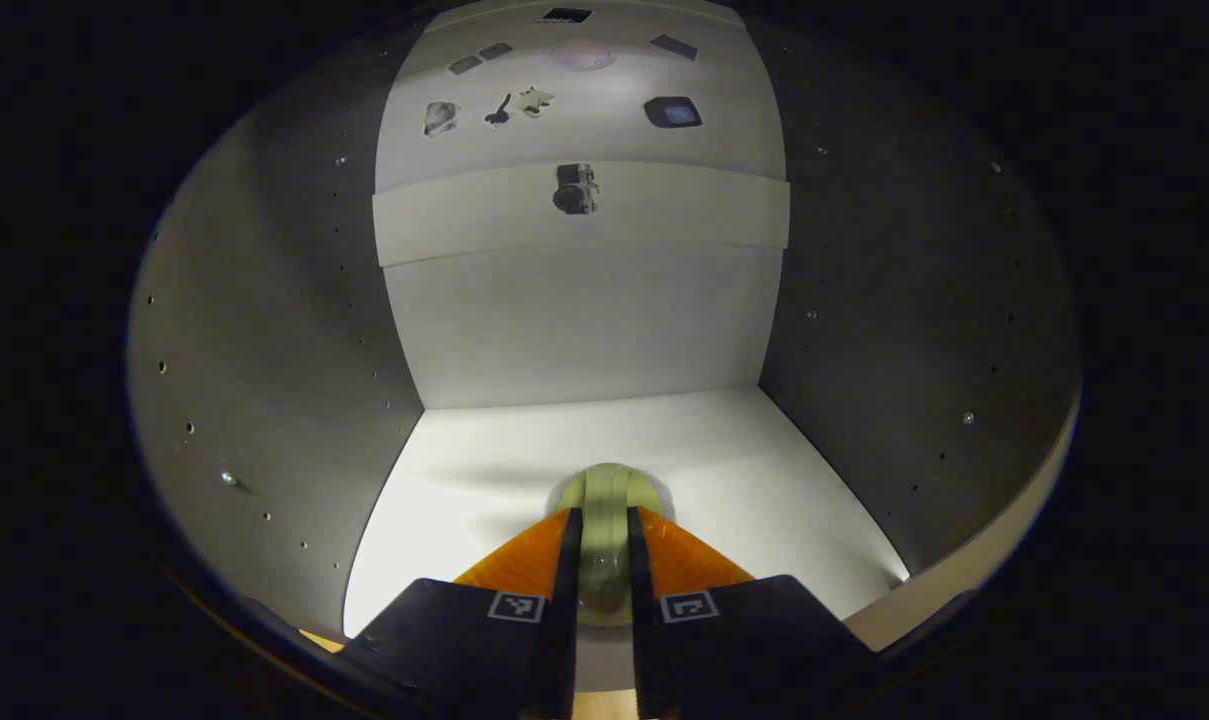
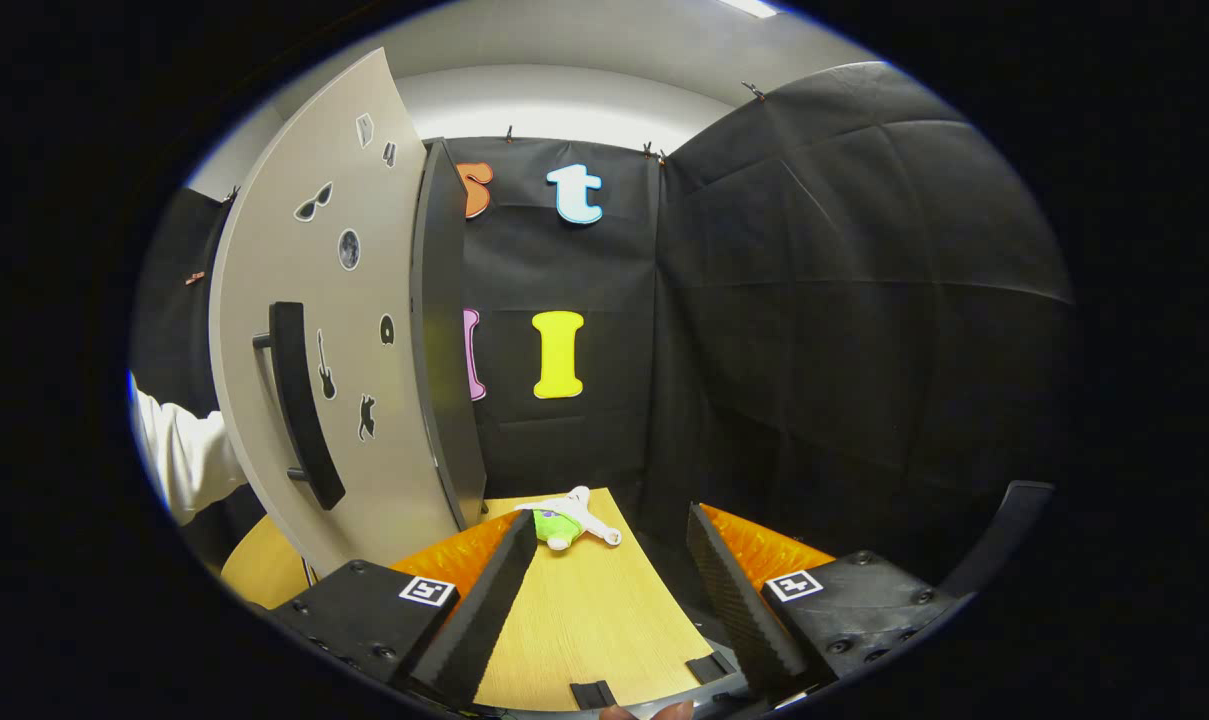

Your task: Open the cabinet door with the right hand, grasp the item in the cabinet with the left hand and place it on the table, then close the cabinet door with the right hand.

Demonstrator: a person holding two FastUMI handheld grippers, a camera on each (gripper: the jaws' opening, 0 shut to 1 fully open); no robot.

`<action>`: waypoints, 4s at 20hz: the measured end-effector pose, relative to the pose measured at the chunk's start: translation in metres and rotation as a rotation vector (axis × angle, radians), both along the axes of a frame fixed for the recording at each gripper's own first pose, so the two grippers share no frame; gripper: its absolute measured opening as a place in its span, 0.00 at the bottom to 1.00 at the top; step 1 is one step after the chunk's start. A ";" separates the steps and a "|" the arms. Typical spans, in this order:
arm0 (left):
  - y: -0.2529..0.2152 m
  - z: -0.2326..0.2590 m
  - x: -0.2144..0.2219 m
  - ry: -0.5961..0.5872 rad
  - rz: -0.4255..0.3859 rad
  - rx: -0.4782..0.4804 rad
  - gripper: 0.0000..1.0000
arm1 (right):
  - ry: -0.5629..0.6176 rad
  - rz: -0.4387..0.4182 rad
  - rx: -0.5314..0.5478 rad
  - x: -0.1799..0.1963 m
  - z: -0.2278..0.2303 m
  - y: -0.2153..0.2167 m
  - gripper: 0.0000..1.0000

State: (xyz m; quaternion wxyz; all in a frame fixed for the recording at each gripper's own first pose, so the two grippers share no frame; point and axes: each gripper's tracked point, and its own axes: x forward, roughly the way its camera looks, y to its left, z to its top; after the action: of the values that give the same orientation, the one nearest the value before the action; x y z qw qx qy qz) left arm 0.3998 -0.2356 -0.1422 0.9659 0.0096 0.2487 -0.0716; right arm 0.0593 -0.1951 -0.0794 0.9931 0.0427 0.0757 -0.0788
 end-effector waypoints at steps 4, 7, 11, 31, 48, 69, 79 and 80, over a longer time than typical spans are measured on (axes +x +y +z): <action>0.007 0.010 -0.018 -0.025 -0.012 0.024 0.22 | -0.009 0.014 0.012 0.000 0.004 0.011 0.97; 0.010 0.029 -0.047 -0.069 -0.036 -0.002 0.22 | -0.024 0.030 0.021 -0.001 0.009 0.025 0.97; 0.018 0.057 -0.103 -0.147 -0.074 -0.012 0.22 | -0.061 0.042 0.023 0.000 0.020 0.039 0.96; 0.051 -0.058 -0.317 -0.171 -0.024 -0.023 0.22 | -0.201 0.052 -0.040 0.008 0.061 0.076 0.98; 0.002 -0.280 -0.390 0.011 -0.065 0.053 0.22 | -0.211 0.060 -0.073 0.015 0.066 0.071 0.97; -0.012 -0.301 -0.414 0.052 -0.129 0.001 0.97 | -0.199 0.080 -0.059 0.014 0.063 0.074 0.97; 0.008 -0.142 -0.405 -0.159 -0.129 -0.045 0.97 | -0.158 0.081 -0.035 0.022 0.059 0.082 0.97; 0.015 -0.121 -0.405 -0.188 -0.112 -0.053 0.97 | -0.158 0.083 -0.033 0.022 0.060 0.083 0.97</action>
State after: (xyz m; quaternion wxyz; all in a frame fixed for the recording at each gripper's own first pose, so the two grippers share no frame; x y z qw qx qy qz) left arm -0.0054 -0.2207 -0.2627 0.9793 0.0048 0.1541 -0.1309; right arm 0.0816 -0.1124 -0.0194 0.9989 0.0292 -0.0027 -0.0352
